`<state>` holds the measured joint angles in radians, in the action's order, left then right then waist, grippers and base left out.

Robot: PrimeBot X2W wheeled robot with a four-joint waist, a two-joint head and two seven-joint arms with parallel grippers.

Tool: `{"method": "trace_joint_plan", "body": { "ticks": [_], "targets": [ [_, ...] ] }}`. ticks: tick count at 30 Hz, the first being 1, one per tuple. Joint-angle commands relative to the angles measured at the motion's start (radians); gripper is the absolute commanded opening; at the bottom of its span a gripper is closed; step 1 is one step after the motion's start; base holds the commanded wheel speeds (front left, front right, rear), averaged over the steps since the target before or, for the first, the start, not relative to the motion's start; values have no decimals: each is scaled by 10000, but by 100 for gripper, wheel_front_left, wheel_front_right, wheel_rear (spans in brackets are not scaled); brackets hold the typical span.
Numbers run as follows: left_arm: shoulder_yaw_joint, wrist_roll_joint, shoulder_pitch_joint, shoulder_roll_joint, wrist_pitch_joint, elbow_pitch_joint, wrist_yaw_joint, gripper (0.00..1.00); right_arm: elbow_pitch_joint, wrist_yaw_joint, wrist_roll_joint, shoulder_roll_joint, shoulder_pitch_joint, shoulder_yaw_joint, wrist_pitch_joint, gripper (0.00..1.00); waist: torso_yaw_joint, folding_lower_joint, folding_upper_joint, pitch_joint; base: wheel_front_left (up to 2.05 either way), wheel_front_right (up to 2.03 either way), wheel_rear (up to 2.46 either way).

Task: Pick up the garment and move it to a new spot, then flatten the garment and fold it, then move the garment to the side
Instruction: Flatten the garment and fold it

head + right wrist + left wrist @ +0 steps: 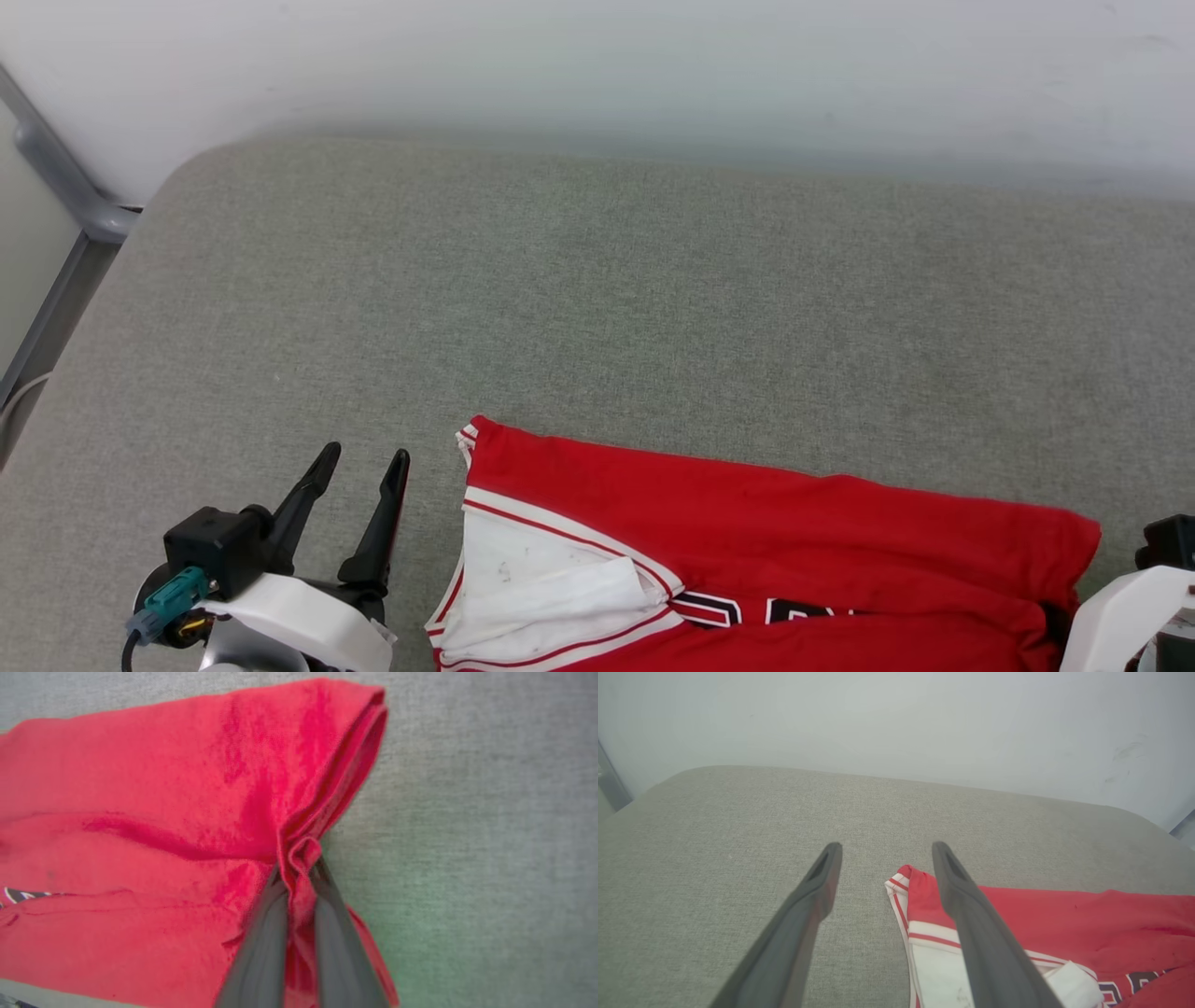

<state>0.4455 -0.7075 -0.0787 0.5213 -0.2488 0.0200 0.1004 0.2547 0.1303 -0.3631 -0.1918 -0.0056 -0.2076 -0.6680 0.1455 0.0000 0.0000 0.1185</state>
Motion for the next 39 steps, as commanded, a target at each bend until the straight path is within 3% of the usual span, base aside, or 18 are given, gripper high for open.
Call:
{"method": "trace_joint_plan", "body": {
  "ticks": [1,18,28,39],
  "targets": [
    [-7,-3,36,-2,-33,1,18,100,214,-1,-1,101,69,127,-3,0,-47,0,0,-88,0,0,0],
    [52,-94,342,83,15,-153,163,100,-38,-4,781,-1025,-216,-1435,972,0,-351,0,0,-649,0,0,0],
    [213,-163,632,-66,6,-83,218,100,-1007,-1,557,-462,413,-1099,703,0,-345,0,0,-1287,0,0,0],
    [189,-153,834,-180,-88,-88,165,100,-3065,1,-121,628,928,476,-628,0,-180,0,0,-1563,0,0,0]
  ]
}}
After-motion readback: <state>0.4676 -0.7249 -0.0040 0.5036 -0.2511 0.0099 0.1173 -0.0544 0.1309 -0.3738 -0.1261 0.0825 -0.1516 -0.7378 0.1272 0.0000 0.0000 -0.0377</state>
